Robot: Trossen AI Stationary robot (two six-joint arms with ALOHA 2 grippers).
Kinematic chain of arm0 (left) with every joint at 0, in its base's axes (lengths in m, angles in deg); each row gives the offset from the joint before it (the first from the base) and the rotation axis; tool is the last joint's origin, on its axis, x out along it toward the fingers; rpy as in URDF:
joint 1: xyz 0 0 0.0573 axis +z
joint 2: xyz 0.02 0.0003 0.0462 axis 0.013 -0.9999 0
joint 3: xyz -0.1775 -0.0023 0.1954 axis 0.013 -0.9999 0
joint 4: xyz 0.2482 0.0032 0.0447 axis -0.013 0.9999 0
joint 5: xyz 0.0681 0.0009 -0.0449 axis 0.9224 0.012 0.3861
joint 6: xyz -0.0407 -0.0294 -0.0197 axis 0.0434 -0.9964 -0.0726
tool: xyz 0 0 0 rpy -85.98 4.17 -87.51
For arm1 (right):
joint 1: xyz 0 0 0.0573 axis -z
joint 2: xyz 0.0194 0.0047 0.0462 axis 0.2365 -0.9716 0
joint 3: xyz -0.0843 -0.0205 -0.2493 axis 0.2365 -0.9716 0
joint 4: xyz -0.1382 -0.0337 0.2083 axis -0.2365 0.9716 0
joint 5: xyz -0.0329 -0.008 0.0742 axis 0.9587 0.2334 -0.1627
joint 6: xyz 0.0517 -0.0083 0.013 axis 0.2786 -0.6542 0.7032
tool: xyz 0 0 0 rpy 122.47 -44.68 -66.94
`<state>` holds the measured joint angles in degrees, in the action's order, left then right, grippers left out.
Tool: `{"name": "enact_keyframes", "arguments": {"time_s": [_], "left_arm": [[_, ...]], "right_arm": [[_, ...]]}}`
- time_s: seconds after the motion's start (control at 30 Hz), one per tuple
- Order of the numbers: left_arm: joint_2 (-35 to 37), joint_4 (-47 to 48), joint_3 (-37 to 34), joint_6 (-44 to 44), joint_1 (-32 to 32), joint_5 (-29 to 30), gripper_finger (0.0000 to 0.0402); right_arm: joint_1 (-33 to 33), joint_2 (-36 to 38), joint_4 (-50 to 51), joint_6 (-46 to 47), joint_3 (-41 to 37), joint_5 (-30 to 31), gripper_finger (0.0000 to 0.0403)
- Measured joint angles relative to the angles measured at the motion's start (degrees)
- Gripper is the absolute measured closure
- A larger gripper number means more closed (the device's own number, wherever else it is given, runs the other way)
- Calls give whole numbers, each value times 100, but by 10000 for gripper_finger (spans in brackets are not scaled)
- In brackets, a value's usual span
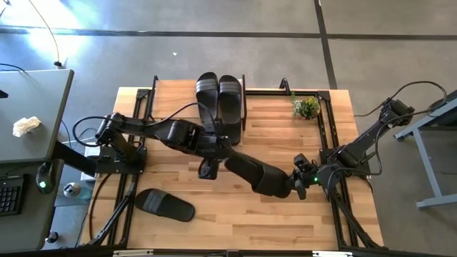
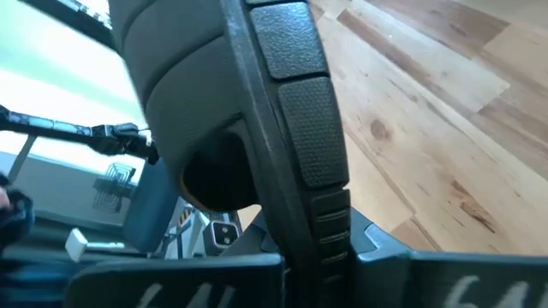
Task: Pick and place slides into the shelf
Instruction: Put the black slipper under the shelf
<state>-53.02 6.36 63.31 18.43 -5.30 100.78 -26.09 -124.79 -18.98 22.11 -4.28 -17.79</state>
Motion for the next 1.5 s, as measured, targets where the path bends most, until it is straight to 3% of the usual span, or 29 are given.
{"name": "enact_keyframes", "arguments": {"time_s": [0.3,0.5,0.67,0.93,1.03,1.1,1.2,1.33,1.5], "left_arm": [[337,732,4,-5,-59,87,175],[400,1338,6,54,-583,323,188],[400,1775,6,-375,-1435,1701,197],[405,1992,-228,-1808,-3087,4567,210],[432,1983,-540,-2277,-3450,5090,213],[442,1838,-860,-2564,-3466,5128,213],[429,1530,-1412,-2628,-3368,4741,211],[388,809,-2050,-1715,-3328,4192,215],[359,273,-2260,-713,-3336,3571,223]], "right_arm": [[3,57,57,287,2,-468,392],[336,215,126,798,4,-1711,392],[1052,258,44,989,4,-3243,392],[2567,256,-583,885,4,-5684,393],[2916,211,-649,1044,7,-6353,393],[3083,113,-637,1077,7,-6727,393],[3276,-172,-1078,1084,7,-7191,393],[3501,-744,-1903,1194,7,-7840,393],[3806,-1410,-2038,1088,5,-8549,393]]}}
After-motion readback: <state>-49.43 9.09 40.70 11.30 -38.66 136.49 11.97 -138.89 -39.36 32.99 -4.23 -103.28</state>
